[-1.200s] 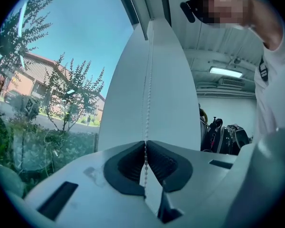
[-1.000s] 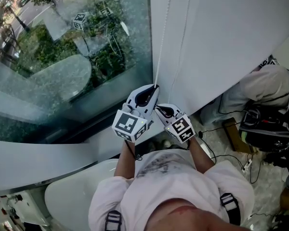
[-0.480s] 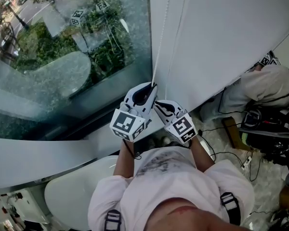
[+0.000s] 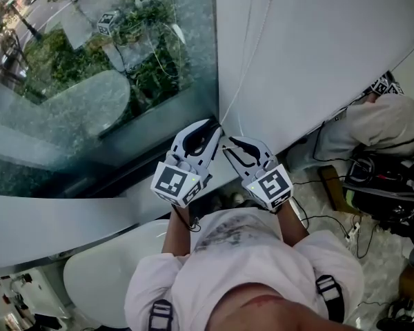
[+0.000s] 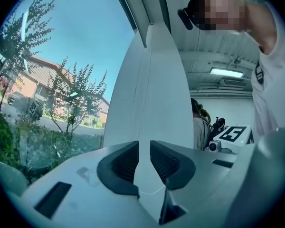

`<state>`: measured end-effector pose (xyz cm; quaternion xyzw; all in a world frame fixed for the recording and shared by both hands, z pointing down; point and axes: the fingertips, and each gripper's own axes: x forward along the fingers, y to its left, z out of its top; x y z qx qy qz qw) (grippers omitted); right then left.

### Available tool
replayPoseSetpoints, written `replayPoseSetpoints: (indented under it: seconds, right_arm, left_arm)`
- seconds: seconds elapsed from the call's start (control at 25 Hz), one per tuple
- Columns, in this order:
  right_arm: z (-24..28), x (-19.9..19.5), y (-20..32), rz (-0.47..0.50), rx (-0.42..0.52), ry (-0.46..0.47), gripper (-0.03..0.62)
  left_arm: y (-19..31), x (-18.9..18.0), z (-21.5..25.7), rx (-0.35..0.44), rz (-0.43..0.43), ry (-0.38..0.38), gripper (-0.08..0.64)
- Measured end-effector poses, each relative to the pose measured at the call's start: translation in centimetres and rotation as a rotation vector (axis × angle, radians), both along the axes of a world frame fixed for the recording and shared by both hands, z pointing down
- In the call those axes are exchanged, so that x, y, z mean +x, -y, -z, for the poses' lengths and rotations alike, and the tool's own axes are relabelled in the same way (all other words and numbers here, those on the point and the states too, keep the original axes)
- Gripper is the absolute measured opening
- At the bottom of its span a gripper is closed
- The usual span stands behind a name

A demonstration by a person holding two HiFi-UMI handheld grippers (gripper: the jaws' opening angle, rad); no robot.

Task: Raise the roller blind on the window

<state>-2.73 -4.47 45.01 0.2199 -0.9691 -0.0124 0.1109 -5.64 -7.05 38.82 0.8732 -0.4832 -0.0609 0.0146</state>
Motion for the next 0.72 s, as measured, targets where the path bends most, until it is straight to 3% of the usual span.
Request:
replayPoseSetpoints:
  seconds: [0.2,0.4,0.72]
  right_arm:
    - [1.7,1.7,0.2,-0.019,0.028,0.068,0.130]
    - [2.4,2.2,0.0,-0.023,0.033,0.111,0.071]
    - [2.2,2.3,0.3,-0.043,0.004,0.138,0.061]
  left_arm:
    - [-1.0,0.0,-0.8,0.029,0.035,-0.006,0.061]
    - [-2.1,0.2,-2.0,0.016,0.058,-0.014,0.029]
    - [-3.3,0.6,-3.6,-0.014,0.071,-0.015,0.012]
